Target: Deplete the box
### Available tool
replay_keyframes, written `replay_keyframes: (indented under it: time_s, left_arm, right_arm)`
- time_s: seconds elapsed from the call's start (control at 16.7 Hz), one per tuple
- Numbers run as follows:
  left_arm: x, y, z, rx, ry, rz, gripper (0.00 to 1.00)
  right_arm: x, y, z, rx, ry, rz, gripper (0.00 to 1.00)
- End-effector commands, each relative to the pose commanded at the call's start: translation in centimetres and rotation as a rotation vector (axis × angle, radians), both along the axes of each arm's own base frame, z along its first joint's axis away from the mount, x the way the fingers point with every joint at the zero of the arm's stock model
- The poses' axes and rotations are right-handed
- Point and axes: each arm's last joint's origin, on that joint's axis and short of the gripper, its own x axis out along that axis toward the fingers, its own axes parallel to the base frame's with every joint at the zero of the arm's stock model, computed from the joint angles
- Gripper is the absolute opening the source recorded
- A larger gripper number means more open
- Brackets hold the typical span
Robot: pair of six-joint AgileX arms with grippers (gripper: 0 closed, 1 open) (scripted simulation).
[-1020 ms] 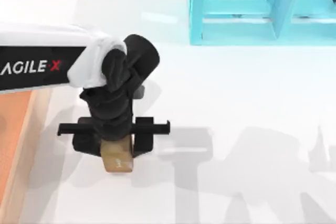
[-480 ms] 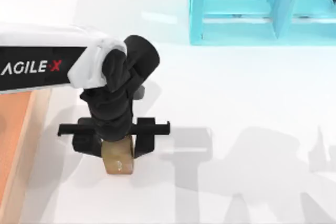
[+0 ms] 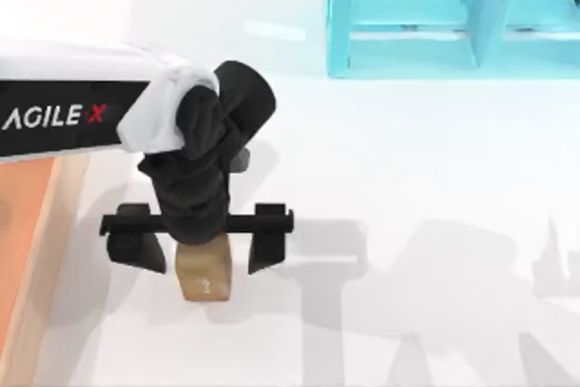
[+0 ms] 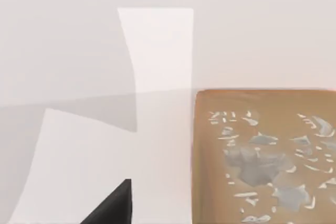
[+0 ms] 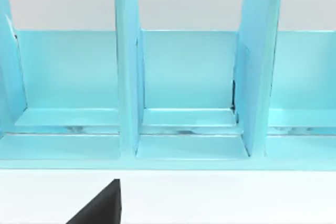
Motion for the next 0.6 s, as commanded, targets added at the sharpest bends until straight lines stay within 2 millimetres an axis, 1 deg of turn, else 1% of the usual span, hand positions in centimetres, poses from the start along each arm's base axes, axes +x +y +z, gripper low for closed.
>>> replay_keyframes:
  time_s: [0.3,0.42,0.6]
  left_arm:
    - [0.0,0.0,0.1,-0.001,-0.001,0.000,1.00]
    - [0.2,-0.2,1.3,-0.007,-0.010,0.001,1.00]
    - [0.2,-0.2,4.0,0.006,0.010,0.000,1.00]
  right_arm:
    - [0.0,0.0,0.0,0.000,0.000,0.000,1.00]
    - [0.0,0.0,0.0,0.000,0.000,0.000,1.00]
    - [0.0,0.0,0.0,0.000,0.000,0.000,1.00]
